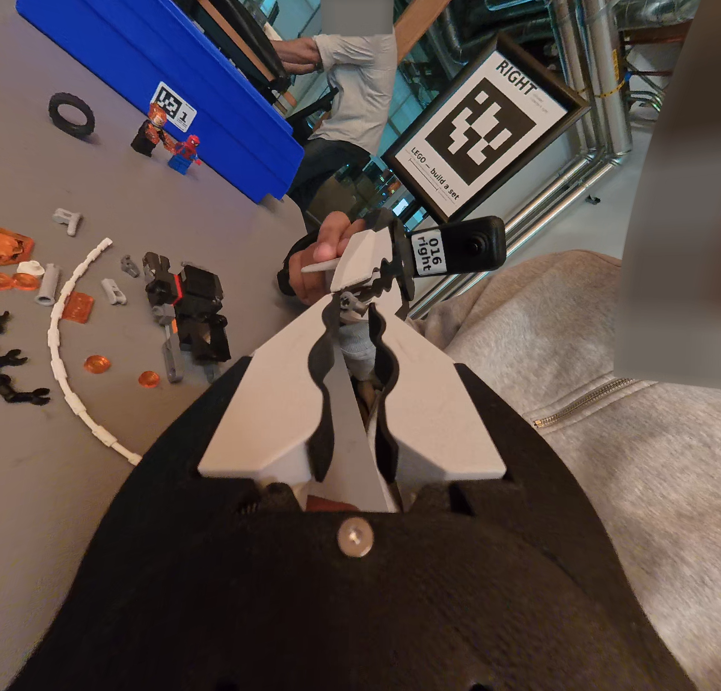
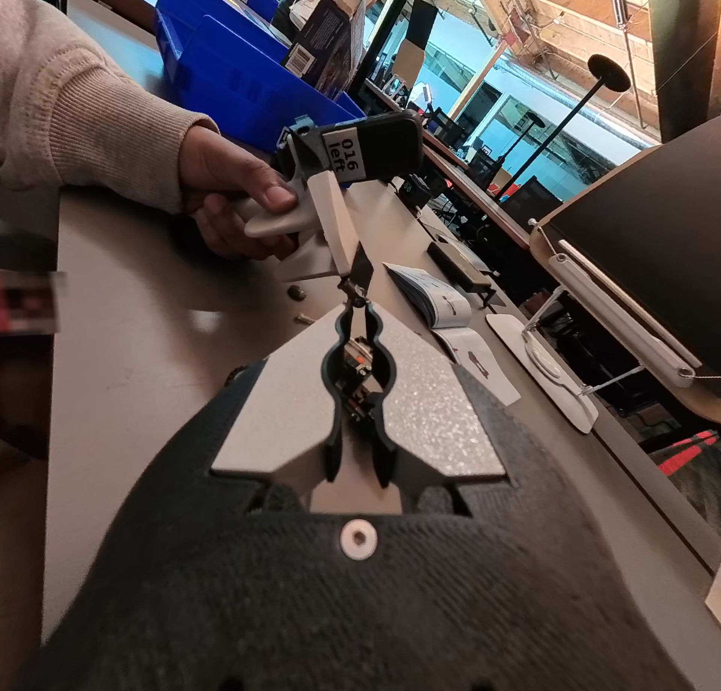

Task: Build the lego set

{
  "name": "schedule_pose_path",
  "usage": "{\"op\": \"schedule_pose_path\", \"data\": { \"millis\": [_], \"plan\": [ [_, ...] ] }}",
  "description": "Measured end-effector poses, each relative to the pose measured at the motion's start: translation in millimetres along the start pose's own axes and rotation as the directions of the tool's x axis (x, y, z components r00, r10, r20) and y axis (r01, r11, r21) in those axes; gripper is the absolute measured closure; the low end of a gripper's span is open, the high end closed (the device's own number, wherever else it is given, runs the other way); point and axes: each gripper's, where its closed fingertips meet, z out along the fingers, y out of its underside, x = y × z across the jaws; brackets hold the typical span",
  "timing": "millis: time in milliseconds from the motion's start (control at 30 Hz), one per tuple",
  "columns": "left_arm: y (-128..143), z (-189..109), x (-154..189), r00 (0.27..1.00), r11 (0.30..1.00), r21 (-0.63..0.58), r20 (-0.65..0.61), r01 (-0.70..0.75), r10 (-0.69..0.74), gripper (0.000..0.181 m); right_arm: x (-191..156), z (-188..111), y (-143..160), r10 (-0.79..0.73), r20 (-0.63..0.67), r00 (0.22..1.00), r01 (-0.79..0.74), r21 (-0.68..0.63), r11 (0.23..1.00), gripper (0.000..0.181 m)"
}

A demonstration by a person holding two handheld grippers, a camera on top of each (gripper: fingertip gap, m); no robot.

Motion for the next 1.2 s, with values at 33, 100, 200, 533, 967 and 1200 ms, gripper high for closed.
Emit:
{"op": "schedule_pose_path", "data": {
  "millis": [33, 100, 200, 533, 967, 1200],
  "plan": [
    [0.0, 0.0, -0.1, 1.0, 1.0, 0.0, 0.001, 0.0, 0.0, 0.17, 0.1, 0.1, 0.2, -0.005, -0.003, 1.0, 0.005, -0.001, 1.0, 0.177],
    [0.0, -0.1, -0.3, 1.0, 1.0, 0.001, 0.002, 0.0, 0.0, 0.17, 0.3, 0.2, 0.2, -0.01, -0.006, 1.0, 0.01, -0.001, 1.0, 0.177],
    [0.1, 0.0, -0.3, 1.0, 1.0, 0.0, 0.003, -0.002, 0.002, 0.17, 0.4, 0.3, 0.1, -0.011, -0.007, 1.0, 0.011, 0.0, 1.0, 0.177],
    [-0.3, -0.1, -1.7, 1.0, 1.0, 0.001, 0.017, -0.006, 0.006, 0.17, 1.0, 1.6, 1.7, -0.002, -0.008, 1.0, 0.002, -0.003, 1.0, 0.177],
    [-3.9, -3.0, -5.5, 0.999, 1.0, 0.027, 0.033, 0.012, -0.012, 0.181, 4.6, 5.9, 9.6, -0.014, -0.036, 0.999, 0.012, -0.046, 0.999, 0.176],
    [-8.7, -6.0, -6.0, 0.999, 0.998, 0.061, 0.028, 0.018, -0.02, 0.176, 13.8, 3.9, 12.0, 0.004, -0.075, 0.997, -0.008, -0.054, 0.999, 0.176]
  ]
}}
